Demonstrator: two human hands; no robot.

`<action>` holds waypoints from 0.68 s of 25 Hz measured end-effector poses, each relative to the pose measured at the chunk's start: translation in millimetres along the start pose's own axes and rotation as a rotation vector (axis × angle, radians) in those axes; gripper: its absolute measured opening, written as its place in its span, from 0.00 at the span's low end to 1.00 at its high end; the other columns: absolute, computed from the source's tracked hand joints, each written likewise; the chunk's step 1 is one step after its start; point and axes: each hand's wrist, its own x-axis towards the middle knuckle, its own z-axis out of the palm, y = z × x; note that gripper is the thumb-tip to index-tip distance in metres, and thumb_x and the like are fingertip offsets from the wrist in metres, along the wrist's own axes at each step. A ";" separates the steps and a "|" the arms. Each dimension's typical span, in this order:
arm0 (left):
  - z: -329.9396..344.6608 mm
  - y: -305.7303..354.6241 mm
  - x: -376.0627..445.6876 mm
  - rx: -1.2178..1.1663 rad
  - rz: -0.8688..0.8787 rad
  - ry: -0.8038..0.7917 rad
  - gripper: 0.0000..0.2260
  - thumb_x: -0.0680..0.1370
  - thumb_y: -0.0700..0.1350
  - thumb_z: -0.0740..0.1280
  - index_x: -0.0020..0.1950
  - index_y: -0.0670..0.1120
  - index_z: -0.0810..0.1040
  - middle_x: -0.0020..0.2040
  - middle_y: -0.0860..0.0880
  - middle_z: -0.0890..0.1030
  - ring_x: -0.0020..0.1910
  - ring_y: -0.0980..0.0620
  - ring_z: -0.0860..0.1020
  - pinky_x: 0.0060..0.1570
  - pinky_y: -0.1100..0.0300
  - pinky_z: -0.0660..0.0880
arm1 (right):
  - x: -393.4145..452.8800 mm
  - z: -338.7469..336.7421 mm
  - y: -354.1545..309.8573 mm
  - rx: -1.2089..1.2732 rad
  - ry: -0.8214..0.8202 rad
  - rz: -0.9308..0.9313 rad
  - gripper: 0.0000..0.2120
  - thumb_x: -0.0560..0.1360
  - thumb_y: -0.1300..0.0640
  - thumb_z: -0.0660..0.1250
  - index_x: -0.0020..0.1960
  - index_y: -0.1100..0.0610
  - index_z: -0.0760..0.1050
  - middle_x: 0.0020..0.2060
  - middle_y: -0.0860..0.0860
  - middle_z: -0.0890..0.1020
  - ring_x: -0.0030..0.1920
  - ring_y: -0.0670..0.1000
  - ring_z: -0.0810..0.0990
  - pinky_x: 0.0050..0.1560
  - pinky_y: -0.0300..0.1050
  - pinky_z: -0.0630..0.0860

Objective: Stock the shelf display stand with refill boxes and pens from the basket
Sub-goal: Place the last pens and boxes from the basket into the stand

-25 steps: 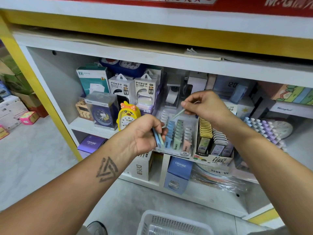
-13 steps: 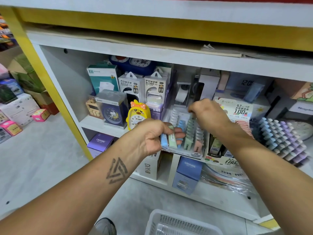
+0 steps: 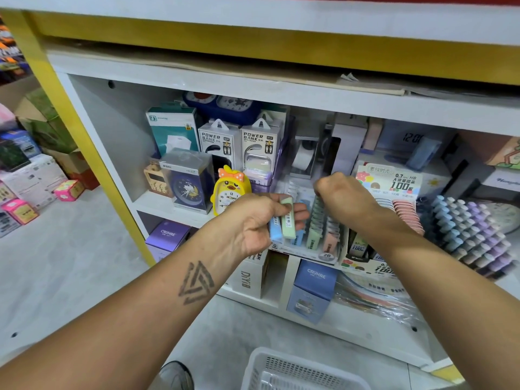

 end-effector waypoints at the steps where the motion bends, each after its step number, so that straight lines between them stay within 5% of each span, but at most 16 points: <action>1: 0.5 0.4 -0.6 -0.010 0.011 -0.006 0.14 0.80 0.27 0.56 0.65 0.36 0.71 0.60 0.33 0.80 0.59 0.37 0.80 0.53 0.46 0.78 | -0.8 -0.7 -1.2 -0.007 -0.016 -0.005 0.10 0.72 0.73 0.63 0.49 0.62 0.73 0.39 0.57 0.74 0.47 0.63 0.80 0.39 0.48 0.71; 4: 1.9 2.0 -1.9 0.008 0.027 -0.014 0.12 0.81 0.29 0.57 0.59 0.39 0.74 0.57 0.34 0.82 0.55 0.39 0.82 0.50 0.45 0.80 | -1.5 -10.4 -2.5 0.286 0.064 0.053 0.12 0.77 0.66 0.64 0.57 0.58 0.81 0.54 0.56 0.83 0.53 0.58 0.82 0.53 0.49 0.79; 7: 7.3 2.4 -5.3 -0.015 -0.020 -0.042 0.14 0.82 0.32 0.55 0.65 0.36 0.73 0.49 0.38 0.83 0.36 0.48 0.84 0.32 0.59 0.79 | -9.0 -31.0 2.1 0.974 0.034 0.055 0.14 0.78 0.67 0.65 0.56 0.52 0.83 0.51 0.48 0.86 0.49 0.46 0.85 0.56 0.45 0.81; 9: 14.0 2.3 -7.4 -0.056 -0.030 -0.079 0.13 0.82 0.33 0.55 0.63 0.35 0.74 0.46 0.38 0.83 0.29 0.52 0.79 0.27 0.64 0.75 | -21.0 -39.9 9.5 1.225 -0.103 -0.071 0.15 0.78 0.70 0.66 0.57 0.55 0.83 0.49 0.54 0.87 0.52 0.47 0.85 0.56 0.44 0.81; 12: 21.7 3.0 -10.7 -0.078 -0.033 -0.159 0.12 0.81 0.34 0.56 0.59 0.34 0.76 0.48 0.36 0.83 0.32 0.52 0.78 0.29 0.64 0.75 | -36.7 -43.5 21.2 1.440 -0.184 -0.130 0.12 0.75 0.69 0.69 0.57 0.62 0.82 0.48 0.64 0.85 0.51 0.55 0.84 0.55 0.42 0.80; 15: 25.1 1.0 -9.9 -0.058 -0.040 -0.149 0.13 0.83 0.36 0.54 0.61 0.32 0.75 0.52 0.34 0.83 0.41 0.46 0.84 0.39 0.58 0.82 | -40.7 -47.7 36.0 1.533 -0.048 -0.067 0.09 0.71 0.63 0.72 0.51 0.61 0.83 0.41 0.56 0.85 0.42 0.51 0.82 0.44 0.39 0.80; 17: 24.6 -1.8 -6.3 0.050 -0.021 0.008 0.12 0.83 0.36 0.54 0.57 0.34 0.75 0.45 0.37 0.84 0.36 0.45 0.83 0.35 0.55 0.82 | -37.2 -49.9 44.8 1.413 0.112 0.037 0.03 0.75 0.62 0.72 0.46 0.55 0.83 0.36 0.51 0.84 0.36 0.47 0.80 0.39 0.41 0.79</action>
